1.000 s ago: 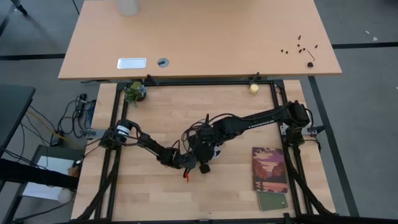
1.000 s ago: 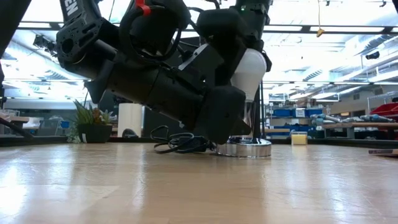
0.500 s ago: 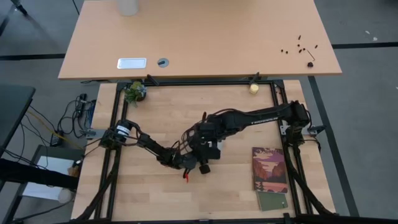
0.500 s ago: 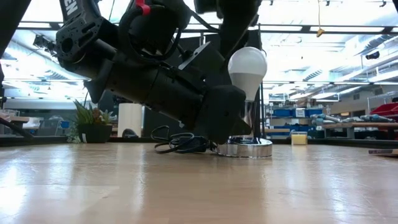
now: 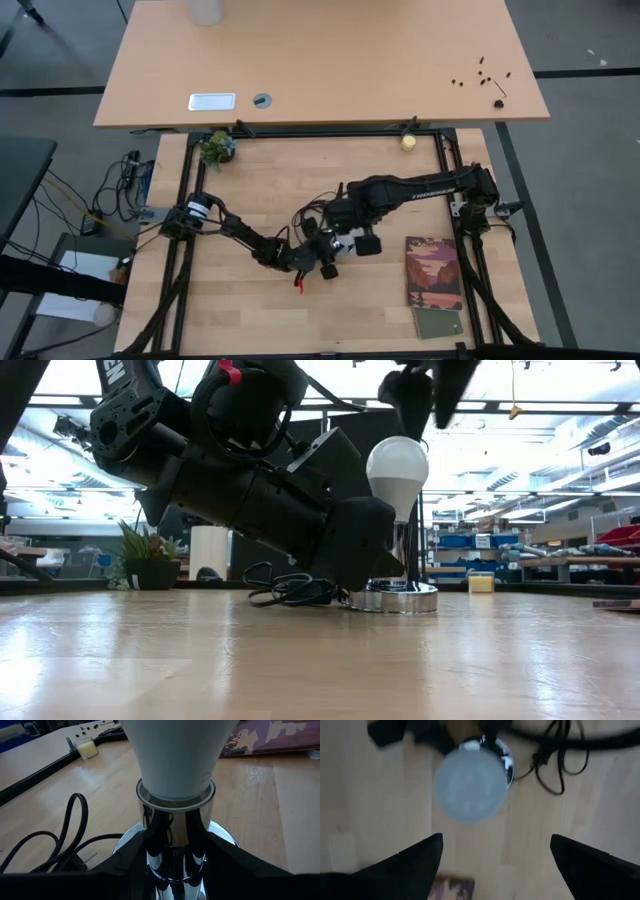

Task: Screw lightbulb
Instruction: Insert the white lightbulb into the silver lamp

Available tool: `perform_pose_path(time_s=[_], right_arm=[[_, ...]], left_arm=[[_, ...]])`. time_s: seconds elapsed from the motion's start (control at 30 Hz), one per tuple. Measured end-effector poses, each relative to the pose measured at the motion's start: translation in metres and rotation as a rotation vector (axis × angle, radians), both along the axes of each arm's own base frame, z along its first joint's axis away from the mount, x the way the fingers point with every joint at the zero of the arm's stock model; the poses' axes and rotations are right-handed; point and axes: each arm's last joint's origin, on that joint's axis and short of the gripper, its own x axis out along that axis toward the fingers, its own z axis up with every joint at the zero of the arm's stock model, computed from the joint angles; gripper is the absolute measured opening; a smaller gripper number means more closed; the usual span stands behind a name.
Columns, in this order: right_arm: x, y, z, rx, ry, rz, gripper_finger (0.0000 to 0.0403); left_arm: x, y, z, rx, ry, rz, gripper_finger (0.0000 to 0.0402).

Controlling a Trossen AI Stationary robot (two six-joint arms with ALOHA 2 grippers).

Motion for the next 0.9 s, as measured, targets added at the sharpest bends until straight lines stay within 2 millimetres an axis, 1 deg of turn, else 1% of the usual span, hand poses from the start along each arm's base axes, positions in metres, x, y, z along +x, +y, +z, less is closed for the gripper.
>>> perform_pose_path(time_s=[0.13,0.27,0.4,0.57,0.7,0.83,0.9], right_arm=[[-0.006,0.018,-0.003,-0.063,0.033,0.153,0.0376],[-0.011,0.035,-0.013,-0.232,0.073,0.381,0.0375],[-0.011,0.041,-0.029,-0.339,0.115,0.571,0.0374],[-0.004,0.032,-0.048,-0.336,0.107,0.64,0.0374],[0.005,0.025,-0.05,-0.324,0.044,0.641,0.0374],[0.011,0.022,-0.051,-0.186,-0.024,0.652,0.0374],[0.013,0.022,-0.052,-0.119,-0.045,0.688,0.0374]], left_arm=[[0.0,0.0,0.0,0.0,0.0,0.0,0.0178],[0.0,0.0,0.0,0.0,0.0,0.0,0.0178],[0.0,0.0,0.0,0.0,0.0,0.0,0.0178],[0.0,0.0,0.0,0.0,0.0,0.001,0.0178],[0.0,0.0,0.0,0.0,0.0,0.001,0.0178],[0.0,0.0,0.0,0.001,0.004,0.001,0.0178],[0.0,0.0,-0.001,0.001,0.01,0.002,0.0178]])
